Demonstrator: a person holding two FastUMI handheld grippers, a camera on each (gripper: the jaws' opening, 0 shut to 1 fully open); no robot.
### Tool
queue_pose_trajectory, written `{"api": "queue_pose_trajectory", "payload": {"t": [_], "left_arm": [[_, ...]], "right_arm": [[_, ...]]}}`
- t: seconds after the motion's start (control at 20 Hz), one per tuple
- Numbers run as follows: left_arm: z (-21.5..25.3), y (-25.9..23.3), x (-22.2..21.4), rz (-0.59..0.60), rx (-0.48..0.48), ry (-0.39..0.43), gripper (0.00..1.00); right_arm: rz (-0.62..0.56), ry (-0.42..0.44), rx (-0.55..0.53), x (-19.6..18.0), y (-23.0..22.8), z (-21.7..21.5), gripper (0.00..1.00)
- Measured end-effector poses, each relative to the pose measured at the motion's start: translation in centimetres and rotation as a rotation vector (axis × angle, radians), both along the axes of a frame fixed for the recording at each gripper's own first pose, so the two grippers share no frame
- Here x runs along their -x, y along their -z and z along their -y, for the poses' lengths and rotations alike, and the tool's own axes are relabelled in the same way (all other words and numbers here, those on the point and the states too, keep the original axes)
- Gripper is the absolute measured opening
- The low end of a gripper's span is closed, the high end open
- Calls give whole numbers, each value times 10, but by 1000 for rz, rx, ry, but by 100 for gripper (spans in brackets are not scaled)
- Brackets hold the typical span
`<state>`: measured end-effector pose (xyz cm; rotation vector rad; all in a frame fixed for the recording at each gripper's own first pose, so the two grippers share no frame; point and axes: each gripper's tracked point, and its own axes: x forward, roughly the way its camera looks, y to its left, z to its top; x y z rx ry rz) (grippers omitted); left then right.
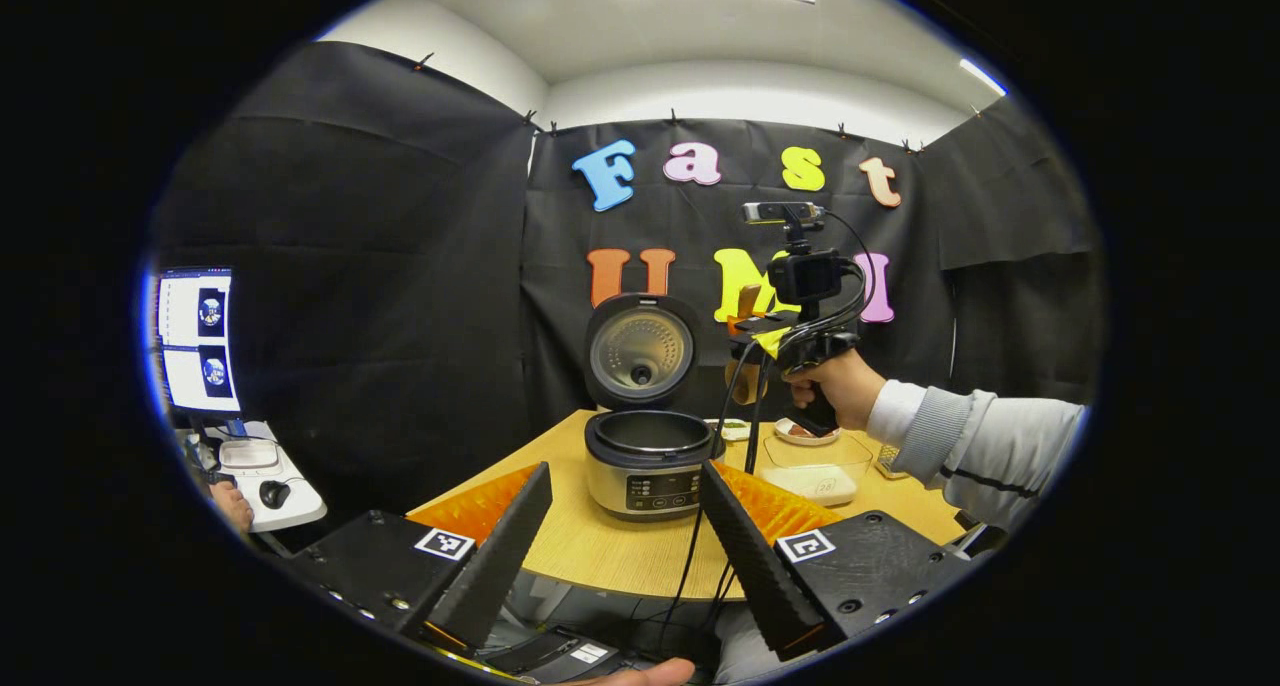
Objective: Close the left gripper, press the button to open the rice cooker; take a wooden spoon from the chopstick holder with the right hand, scoop a spoonful of rice and pour it into the rice cooker, then put the wooden spoon back into the chopstick holder.
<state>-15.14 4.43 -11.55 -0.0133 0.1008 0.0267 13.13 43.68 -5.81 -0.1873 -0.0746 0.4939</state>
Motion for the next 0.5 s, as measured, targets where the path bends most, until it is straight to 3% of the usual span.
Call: {"api": "queue_pose_trajectory", "payload": {"t": [0.5], "left_arm": [[44, -8, -7, 21, -7, 65, 94]], "right_arm": [[-38, 193, -32, -45, -15, 152, 11]]}}
